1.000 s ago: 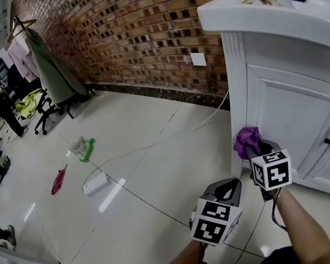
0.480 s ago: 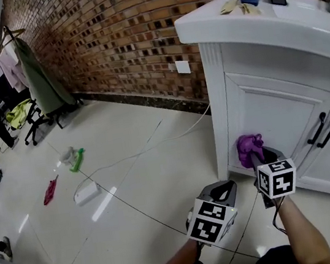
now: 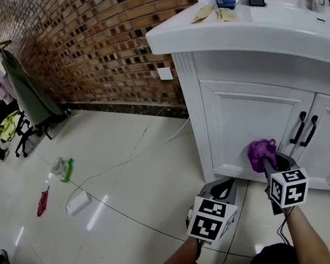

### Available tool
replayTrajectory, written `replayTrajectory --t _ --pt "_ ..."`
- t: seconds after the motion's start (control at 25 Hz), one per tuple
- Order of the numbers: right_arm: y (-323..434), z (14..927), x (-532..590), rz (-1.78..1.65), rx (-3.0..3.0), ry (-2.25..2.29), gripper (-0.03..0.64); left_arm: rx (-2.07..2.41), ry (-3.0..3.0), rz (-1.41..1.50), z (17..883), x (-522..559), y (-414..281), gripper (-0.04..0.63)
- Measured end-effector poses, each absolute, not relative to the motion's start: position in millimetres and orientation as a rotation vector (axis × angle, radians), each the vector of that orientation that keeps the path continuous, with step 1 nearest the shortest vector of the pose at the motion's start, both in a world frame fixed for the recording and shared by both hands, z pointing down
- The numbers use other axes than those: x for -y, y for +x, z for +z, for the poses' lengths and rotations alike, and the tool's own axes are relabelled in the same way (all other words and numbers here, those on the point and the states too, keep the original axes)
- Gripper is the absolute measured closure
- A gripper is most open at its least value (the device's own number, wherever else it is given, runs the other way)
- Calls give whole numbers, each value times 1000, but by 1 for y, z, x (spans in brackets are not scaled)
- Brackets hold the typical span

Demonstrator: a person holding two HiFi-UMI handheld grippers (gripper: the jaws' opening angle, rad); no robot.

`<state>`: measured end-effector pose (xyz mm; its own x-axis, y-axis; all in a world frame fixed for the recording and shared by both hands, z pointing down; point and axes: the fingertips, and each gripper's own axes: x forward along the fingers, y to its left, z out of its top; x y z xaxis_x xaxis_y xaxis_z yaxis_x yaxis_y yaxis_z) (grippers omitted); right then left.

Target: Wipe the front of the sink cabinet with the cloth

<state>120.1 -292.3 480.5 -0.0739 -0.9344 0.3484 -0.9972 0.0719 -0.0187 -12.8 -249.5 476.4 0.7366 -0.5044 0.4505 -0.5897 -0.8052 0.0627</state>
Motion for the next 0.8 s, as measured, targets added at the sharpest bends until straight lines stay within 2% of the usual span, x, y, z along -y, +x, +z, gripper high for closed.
replayTrajectory --t 0.48,0.8 --pt "194 474 241 371 1995 2123 517 784 2736 621 493 238 23 591" --pt "201 514 239 453 1945 2089 517 760 2712 633 508 234 30 591"
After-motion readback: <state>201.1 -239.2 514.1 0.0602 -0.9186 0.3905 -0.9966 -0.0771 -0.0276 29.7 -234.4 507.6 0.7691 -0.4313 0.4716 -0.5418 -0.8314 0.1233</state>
